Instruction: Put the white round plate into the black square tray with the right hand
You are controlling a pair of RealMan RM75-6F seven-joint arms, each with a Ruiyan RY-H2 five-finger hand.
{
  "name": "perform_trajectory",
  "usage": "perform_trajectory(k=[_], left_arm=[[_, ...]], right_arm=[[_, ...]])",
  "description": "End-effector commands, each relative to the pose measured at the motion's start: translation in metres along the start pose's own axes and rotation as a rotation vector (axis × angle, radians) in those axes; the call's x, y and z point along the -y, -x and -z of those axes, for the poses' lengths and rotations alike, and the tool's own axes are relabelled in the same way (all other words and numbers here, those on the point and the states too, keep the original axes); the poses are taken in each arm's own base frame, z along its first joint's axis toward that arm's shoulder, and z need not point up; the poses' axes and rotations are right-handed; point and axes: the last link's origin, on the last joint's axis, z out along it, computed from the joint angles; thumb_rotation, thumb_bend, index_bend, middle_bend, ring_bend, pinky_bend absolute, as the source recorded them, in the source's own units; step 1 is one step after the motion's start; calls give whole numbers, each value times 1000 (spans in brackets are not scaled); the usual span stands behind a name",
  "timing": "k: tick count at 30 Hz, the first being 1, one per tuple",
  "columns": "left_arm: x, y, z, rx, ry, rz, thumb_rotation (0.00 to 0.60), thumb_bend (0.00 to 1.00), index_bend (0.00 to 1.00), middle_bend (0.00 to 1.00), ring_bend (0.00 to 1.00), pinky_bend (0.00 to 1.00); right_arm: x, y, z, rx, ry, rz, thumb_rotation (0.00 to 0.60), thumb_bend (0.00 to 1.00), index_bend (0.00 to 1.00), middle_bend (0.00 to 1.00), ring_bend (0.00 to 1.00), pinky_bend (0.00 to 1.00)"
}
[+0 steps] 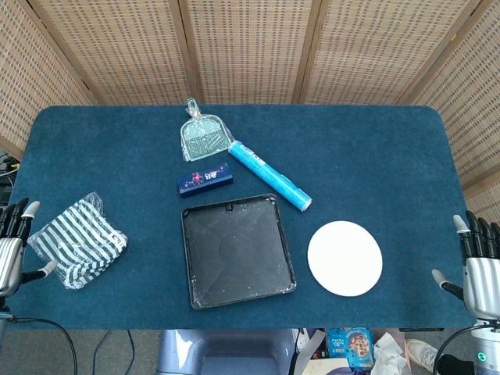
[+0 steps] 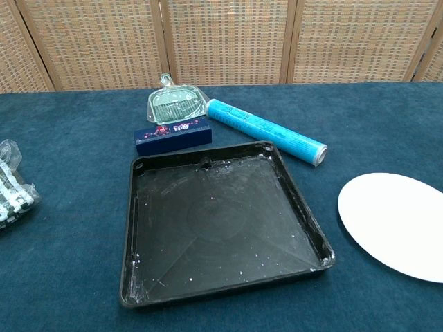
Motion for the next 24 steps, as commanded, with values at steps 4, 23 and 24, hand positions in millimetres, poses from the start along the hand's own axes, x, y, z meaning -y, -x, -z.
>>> perform_trajectory(k=[4,23,24], left_arm=[[2,-2,2,4,-2,8,600,0,0,0,0,0],[-1,-1,-3,23,2,22,600,0,0,0,0,0],[-1,-1,-3,23,1,23,600,0,0,0,0,0]], right_arm=[[7,9,2,43,-36,-2,600,0,0,0,0,0],[76,116,38,286,-461,-2,600,0,56,0,0,0],[77,120,40,296,-470,5,600,0,58,0,0,0]])
